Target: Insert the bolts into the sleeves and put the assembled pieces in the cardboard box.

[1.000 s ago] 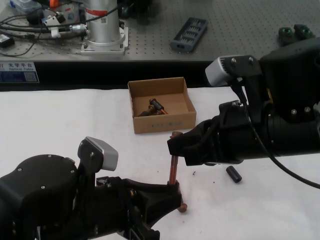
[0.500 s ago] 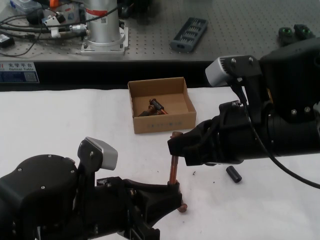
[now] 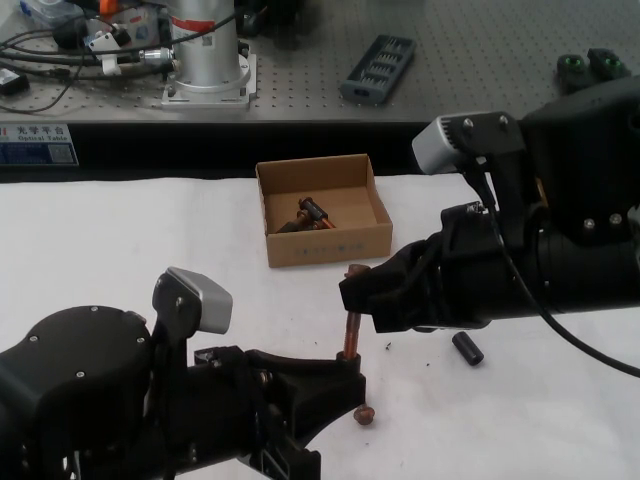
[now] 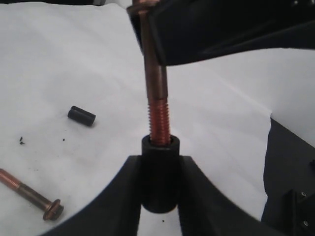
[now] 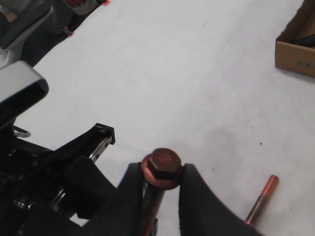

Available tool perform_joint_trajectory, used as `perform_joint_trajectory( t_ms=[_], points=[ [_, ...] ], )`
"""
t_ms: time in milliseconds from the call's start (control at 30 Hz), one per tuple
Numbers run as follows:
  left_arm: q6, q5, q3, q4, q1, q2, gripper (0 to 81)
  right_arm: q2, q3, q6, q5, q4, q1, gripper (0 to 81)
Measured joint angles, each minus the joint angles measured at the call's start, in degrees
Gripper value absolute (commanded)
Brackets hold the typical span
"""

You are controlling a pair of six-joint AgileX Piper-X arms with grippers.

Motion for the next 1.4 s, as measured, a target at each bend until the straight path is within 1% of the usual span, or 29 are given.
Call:
perform_joint_trajectory(
  t_ms=[300,567,833,900,933,1033,1067,1100,1133,1300,1400],
  points=[
    [0.0,0.0,0.0,-0.5,0.0,0.1,12.8,0.0,0.0,0.0,-0.3,0.0,0.0,2.2],
    [-0.7,2.9,0.0,-0.9,0.0,0.1,12.8,0.0,0.0,0.0,-1.3,0.1,0.0,2.2],
    [-1.0,3.0,0.0,-3.1,0.2,0.5,12.8,-1.2,0.0,-1.3,-2.0,0.0,0.0,2.9],
    [-1.0,2.6,0.0,-3.7,0.6,0.5,12.8,-1.7,0.0,-1.7,-2.0,0.4,0.0,7.5],
    [-1.0,2.6,0.0,-4.0,0.8,0.5,12.8,-2.0,0.0,-2.1,-2.0,0.6,0.0,13.0],
    [-1.0,2.6,0.0,-4.6,1.8,0.5,12.8,-2.9,0.0,-2.8,-1.7,1.5,0.0,37.5],
    [-1.0,2.6,0.0,-4.7,1.9,0.5,12.8,-3.1,0.0,-2.9,-1.3,2.4,0.0,42.0],
    [-1.0,2.7,0.0,-4.9,2.1,0.5,12.8,-3.2,0.0,-2.9,-0.7,3.5,-0.2,42.7],
    [-1.0,2.7,0.0,-5.1,2.2,0.5,12.8,-3.2,0.0,-2.9,-0.3,4.7,-0.4,41.7],
    [-1.0,2.8,0.0,-7.5,2.4,0.5,12.8,-3.2,0.1,-2.9,-0.9,7.2,-1.0,32.8],
    [-1.0,2.8,0.0,-8.4,2.4,0.5,12.8,-3.2,0.1,-2.9,-1.0,7.2,-1.0,32.3]
  ],
)
